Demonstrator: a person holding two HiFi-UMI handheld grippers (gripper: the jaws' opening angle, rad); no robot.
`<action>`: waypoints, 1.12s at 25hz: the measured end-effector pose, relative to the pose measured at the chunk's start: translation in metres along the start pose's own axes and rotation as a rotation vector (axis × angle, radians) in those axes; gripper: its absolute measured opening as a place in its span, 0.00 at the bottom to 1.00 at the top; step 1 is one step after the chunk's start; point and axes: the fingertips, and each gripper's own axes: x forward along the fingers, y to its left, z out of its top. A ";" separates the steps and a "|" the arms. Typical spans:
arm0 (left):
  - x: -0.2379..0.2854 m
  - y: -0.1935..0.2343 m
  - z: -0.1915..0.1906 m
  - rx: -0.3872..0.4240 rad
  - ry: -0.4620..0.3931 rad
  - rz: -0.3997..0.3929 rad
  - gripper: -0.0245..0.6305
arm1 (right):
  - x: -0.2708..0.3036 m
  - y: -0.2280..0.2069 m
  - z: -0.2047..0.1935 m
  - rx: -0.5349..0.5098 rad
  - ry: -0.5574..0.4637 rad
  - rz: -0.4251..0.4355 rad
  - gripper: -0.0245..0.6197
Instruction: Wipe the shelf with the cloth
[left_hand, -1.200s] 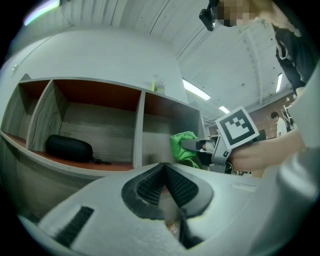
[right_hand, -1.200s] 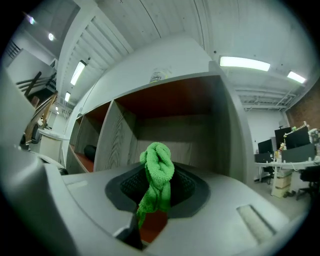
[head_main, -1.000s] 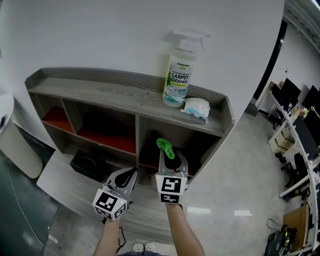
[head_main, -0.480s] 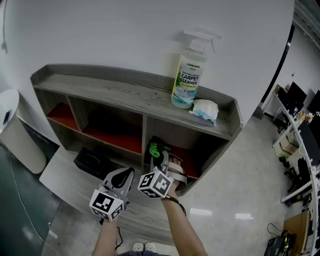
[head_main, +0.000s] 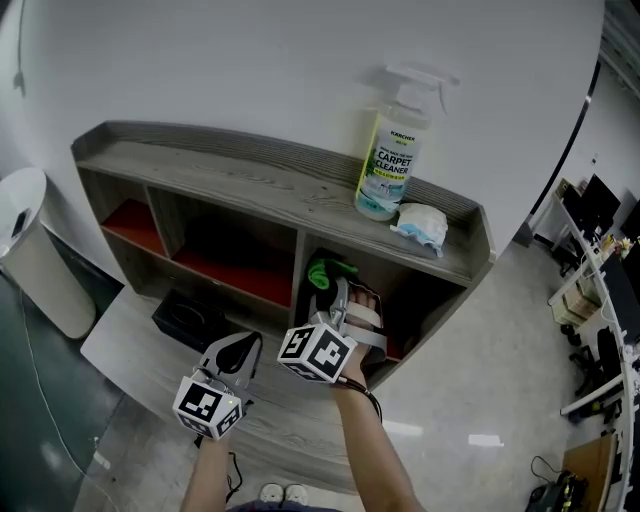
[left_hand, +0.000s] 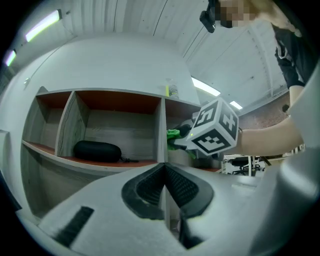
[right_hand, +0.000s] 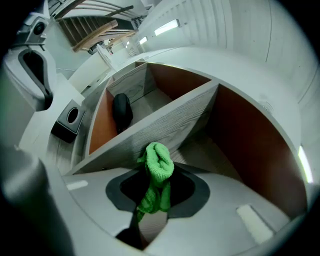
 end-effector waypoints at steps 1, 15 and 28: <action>-0.001 0.000 0.000 0.001 0.001 0.001 0.04 | 0.000 -0.006 0.003 0.002 -0.003 -0.012 0.20; -0.012 0.003 0.011 0.014 -0.020 0.021 0.04 | -0.007 -0.061 0.029 0.158 -0.053 -0.121 0.20; -0.015 -0.001 0.013 0.008 -0.023 0.010 0.04 | -0.033 -0.106 0.017 0.835 -0.172 -0.180 0.20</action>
